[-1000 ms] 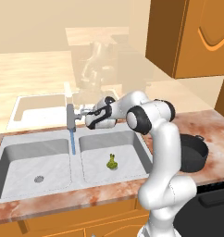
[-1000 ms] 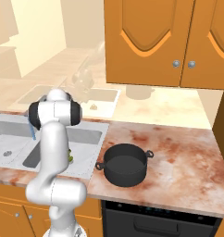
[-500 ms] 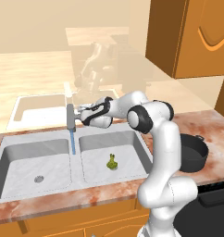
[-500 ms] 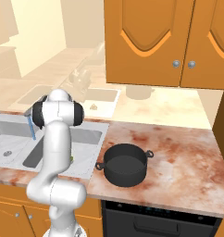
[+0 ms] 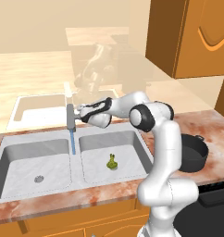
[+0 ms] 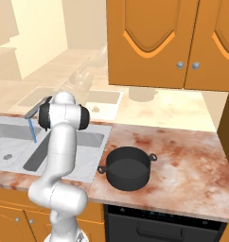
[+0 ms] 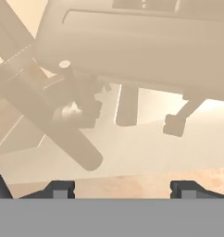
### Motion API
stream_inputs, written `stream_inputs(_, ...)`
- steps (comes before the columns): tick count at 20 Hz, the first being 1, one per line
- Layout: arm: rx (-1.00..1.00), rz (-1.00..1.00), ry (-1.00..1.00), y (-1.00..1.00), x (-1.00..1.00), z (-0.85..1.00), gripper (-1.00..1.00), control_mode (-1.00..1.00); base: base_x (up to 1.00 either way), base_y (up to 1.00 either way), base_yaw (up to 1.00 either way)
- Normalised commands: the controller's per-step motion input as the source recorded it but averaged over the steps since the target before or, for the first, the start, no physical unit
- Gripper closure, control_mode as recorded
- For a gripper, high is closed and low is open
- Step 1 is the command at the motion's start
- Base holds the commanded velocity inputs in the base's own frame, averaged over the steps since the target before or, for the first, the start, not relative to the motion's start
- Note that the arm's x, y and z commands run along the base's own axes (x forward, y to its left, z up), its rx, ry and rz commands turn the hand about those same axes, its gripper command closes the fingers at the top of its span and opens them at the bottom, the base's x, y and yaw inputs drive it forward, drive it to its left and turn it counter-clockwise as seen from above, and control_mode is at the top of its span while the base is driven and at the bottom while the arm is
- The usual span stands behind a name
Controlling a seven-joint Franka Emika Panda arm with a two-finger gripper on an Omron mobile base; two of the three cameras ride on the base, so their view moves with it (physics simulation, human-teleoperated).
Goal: Dump the broccoli from the pot into the sink. Then turn on the water and wash the broccoli. Then turn off the water and put the broccoli back in the pot.
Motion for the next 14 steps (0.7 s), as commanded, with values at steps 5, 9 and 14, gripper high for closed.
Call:
stream_inputs(5,0.05,0.01,0.0,0.33,0.24,0.21,-1.0,-1.0,0.0,0.0,0.0)
stream_inputs(9,0.03,0.0,0.0,0.59,0.13,0.21,-1.0,-1.0,0.0,0.0,0.0)
stream_inputs(14,0.0,0.0,0.0,0.52,0.0,0.21,-1.0,-1.0,0.0,0.0,0.0)
